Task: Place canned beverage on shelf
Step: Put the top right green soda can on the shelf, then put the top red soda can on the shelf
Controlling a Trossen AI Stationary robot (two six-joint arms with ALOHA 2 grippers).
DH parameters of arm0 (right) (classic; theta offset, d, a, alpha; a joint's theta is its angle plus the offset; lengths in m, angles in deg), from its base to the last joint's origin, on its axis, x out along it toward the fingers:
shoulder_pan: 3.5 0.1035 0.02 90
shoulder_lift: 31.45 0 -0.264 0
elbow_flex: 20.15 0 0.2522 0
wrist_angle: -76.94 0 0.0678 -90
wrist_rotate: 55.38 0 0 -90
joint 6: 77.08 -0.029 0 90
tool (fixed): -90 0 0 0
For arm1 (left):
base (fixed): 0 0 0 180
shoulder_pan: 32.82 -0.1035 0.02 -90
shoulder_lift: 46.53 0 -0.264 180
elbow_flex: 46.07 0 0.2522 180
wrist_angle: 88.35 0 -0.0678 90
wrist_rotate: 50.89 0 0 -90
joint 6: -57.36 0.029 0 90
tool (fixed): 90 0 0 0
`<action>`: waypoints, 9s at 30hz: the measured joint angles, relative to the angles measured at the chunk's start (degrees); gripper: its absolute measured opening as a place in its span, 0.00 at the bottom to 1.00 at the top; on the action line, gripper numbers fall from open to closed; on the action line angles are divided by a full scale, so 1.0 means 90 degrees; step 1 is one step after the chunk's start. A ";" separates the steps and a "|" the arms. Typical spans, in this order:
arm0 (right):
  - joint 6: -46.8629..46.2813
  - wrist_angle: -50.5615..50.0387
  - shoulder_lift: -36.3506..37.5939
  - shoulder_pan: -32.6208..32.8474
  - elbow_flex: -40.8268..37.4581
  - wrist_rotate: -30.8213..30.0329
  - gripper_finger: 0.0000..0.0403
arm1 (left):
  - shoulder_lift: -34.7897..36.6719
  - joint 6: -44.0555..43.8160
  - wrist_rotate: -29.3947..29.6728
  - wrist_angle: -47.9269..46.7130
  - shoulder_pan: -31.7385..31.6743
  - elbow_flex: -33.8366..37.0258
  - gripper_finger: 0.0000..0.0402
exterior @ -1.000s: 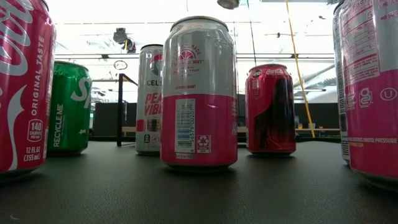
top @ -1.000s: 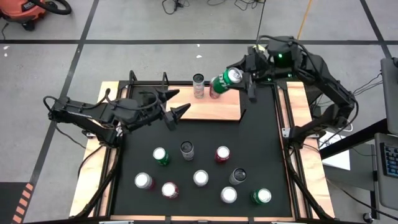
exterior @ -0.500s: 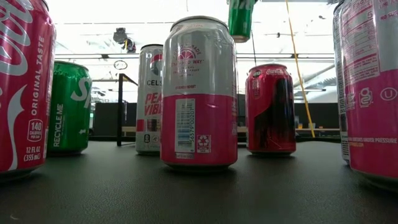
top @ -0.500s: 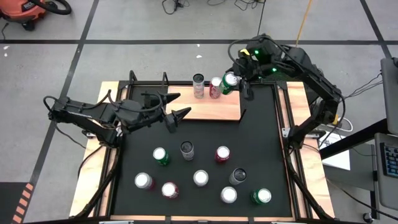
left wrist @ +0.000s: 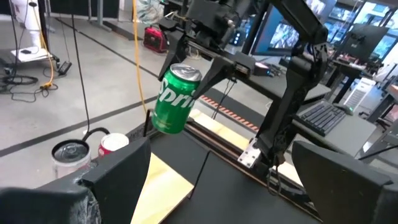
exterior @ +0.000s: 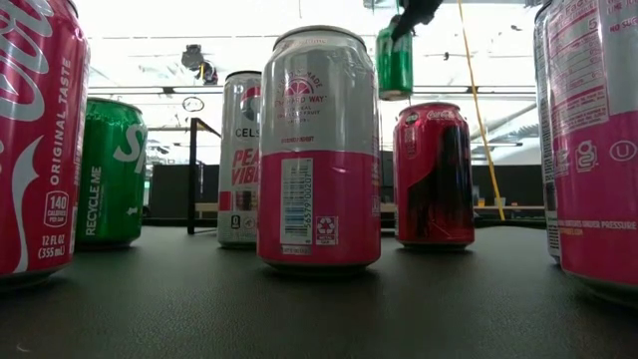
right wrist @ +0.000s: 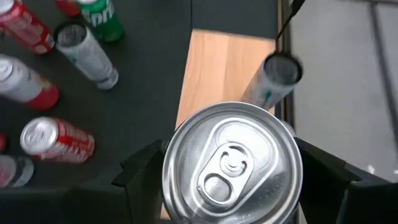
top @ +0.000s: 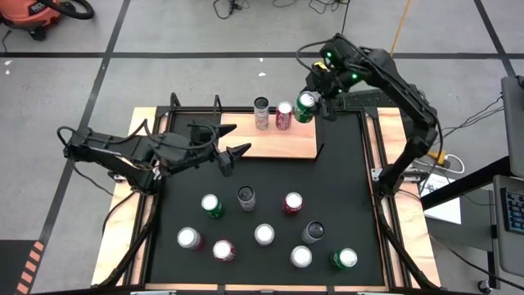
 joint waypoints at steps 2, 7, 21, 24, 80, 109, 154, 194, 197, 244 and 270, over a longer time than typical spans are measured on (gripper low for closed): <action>0.0227 -0.0047 -0.0116 -0.0130 0.0000 0.0115 0.65 | 0.0000 -0.0121 -0.0002 -0.0095 0.0000 0.0000 0.97; 0.1005 -0.0021 -0.0334 -0.0345 0.0000 0.0337 0.65 | 0.0000 -0.0339 0.0000 -0.0320 0.0000 0.0000 0.97; 0.2576 -0.0479 -0.0862 -0.0439 -0.0005 -0.0243 0.65 | 0.0000 -0.0356 0.0000 -0.0325 -0.0232 0.0000 0.97; 0.2621 -0.0477 -0.0939 -0.0444 -0.0005 -0.0500 0.65 | 0.0000 -0.0354 -0.0089 -0.0325 -0.0340 0.0000 0.97; 0.2553 0.1987 -0.0964 -0.1673 -0.2450 0.0850 0.67 | 0.0000 -0.0519 -0.1668 -0.0410 -0.1382 0.0002 0.97; 0.4014 0.1763 -0.1121 -0.1707 -0.2450 0.0808 0.66 | 0.0000 -0.0454 -0.1663 -0.0415 -0.1389 0.0002 0.97; 0.3538 0.2270 -0.1109 -0.1658 -0.2963 0.0815 0.74 | -0.0002 -0.0184 -0.1826 -0.0468 -0.1634 0.0002 0.97; 0.2792 0.2283 -0.1111 -0.1414 -0.2886 -0.0358 0.77 | -0.0002 -0.0346 -0.2086 -0.0619 -0.1636 0.0002 0.97; 0.2803 0.2222 -0.1124 -0.1367 -0.2770 -0.0525 0.75 | -0.0002 -0.0344 -0.2086 -0.0611 -0.1637 0.0002 0.97; 0.2907 0.1700 -0.1104 -0.0872 -0.2582 -0.1200 0.80 | -0.0002 -0.0339 -0.2357 -0.0607 -0.1630 0.0002 0.97; -0.3534 0.1379 -0.0721 -0.0818 -0.2084 -0.2392 0.89 | -0.0002 -0.0184 -0.2504 -0.0604 -0.1632 0.0002 0.97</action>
